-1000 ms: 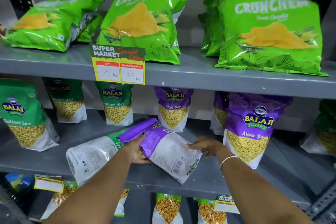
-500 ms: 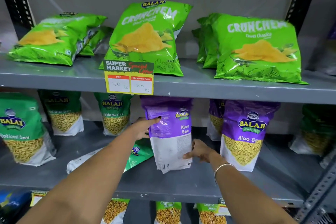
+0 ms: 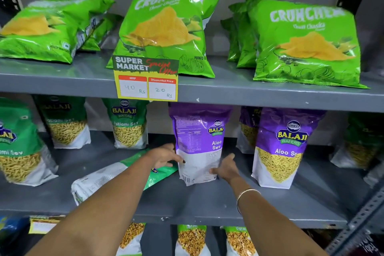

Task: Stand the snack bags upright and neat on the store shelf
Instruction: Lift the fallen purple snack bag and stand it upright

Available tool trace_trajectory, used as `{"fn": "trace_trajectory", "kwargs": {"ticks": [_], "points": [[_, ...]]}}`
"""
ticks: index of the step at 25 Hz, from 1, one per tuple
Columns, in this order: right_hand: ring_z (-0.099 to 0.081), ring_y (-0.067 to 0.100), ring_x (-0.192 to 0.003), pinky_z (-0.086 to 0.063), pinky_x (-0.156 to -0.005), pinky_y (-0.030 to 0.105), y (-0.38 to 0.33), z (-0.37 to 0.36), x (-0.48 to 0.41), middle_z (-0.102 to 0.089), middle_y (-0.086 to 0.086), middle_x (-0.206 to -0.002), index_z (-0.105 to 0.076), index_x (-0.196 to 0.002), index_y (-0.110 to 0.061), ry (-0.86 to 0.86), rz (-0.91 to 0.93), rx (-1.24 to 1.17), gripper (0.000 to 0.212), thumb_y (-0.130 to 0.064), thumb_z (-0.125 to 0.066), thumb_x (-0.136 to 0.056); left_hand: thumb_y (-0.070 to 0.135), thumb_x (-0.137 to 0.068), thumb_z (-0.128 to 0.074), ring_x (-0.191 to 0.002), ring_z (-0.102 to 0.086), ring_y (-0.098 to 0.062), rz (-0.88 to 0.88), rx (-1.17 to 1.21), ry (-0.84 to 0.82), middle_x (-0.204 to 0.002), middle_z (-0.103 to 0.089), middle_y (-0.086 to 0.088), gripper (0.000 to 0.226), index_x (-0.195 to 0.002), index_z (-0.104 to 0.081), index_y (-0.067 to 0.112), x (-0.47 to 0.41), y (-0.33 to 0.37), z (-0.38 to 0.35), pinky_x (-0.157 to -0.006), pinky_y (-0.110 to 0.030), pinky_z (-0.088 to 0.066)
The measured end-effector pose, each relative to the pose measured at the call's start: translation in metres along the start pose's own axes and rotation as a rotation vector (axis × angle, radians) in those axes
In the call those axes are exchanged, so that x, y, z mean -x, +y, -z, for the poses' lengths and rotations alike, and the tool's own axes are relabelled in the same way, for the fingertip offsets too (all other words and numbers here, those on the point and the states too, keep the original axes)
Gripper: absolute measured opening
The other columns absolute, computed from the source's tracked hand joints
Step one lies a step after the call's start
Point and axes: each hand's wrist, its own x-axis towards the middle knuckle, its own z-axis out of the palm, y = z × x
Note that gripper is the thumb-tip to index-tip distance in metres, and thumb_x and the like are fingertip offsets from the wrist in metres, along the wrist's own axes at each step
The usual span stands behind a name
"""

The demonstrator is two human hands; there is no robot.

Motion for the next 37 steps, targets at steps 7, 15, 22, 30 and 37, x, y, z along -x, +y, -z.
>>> {"fn": "trace_trajectory", "kwargs": {"ticks": [7, 15, 22, 30, 37], "points": [[-0.044, 0.008, -0.058, -0.037, -0.042, 0.017, -0.011, 0.011, 0.010, -0.050, -0.001, -0.073, -0.052, -0.080, -0.016, -0.312, -0.007, -0.146, 0.027, 0.005, -0.062, -0.067, -0.004, -0.087, -0.056, -0.086, -0.051, -0.009, 0.002, -0.077, 0.017, -0.077, -0.065, 0.005, 0.018, -0.102, -0.065, 0.002, -0.004, -0.006, -0.004, -0.083, -0.021, -0.039], [-0.055, 0.014, -0.118, -0.047, -0.101, 0.030, -0.012, 0.005, 0.018, -0.053, -0.006, -0.123, -0.037, -0.132, -0.010, -0.542, 0.128, -0.093, 0.093, -0.018, -0.089, -0.055, -0.003, -0.066, -0.078, -0.127, -0.051, -0.027, -0.128, 0.032, 0.134, -0.137, -0.054, -0.015, 0.095, -0.144, -0.026, 0.008, -0.018, -0.010, -0.028, -0.109, -0.038, -0.040], [-0.056, 0.003, -0.074, -0.048, -0.048, 0.007, -0.012, 0.034, 0.021, -0.055, 0.002, -0.094, -0.039, -0.129, -0.003, -0.445, 0.163, -0.151, 0.065, 0.006, -0.070, -0.072, 0.020, -0.065, -0.081, -0.133, -0.036, -0.028, -0.064, -0.185, 0.269, -0.143, -0.035, -0.013, 0.079, -0.132, -0.039, 0.014, -0.010, -0.005, -0.034, -0.107, -0.033, -0.034], [-0.066, 0.001, -0.078, -0.049, -0.055, 0.018, -0.010, 0.045, 0.014, -0.064, -0.004, -0.094, -0.052, -0.106, -0.018, -0.462, 0.184, -0.230, 0.039, 0.006, -0.066, -0.078, -0.006, -0.068, -0.076, -0.115, -0.059, -0.031, -0.099, -0.017, 0.294, -0.124, -0.063, -0.021, 0.069, -0.127, -0.042, -0.001, -0.013, -0.014, -0.026, -0.102, -0.037, -0.044], [-0.061, 0.018, -0.092, -0.053, -0.056, 0.006, -0.009, 0.038, 0.006, -0.064, 0.012, -0.111, -0.052, -0.113, -0.007, -0.470, 0.287, -0.334, 0.045, 0.014, -0.065, -0.075, 0.044, -0.024, -0.087, -0.117, -0.059, -0.029, -0.084, -0.058, 0.371, -0.125, -0.064, -0.011, 0.103, -0.116, -0.052, 0.015, -0.051, -0.044, -0.016, -0.103, -0.047, -0.047]]}}
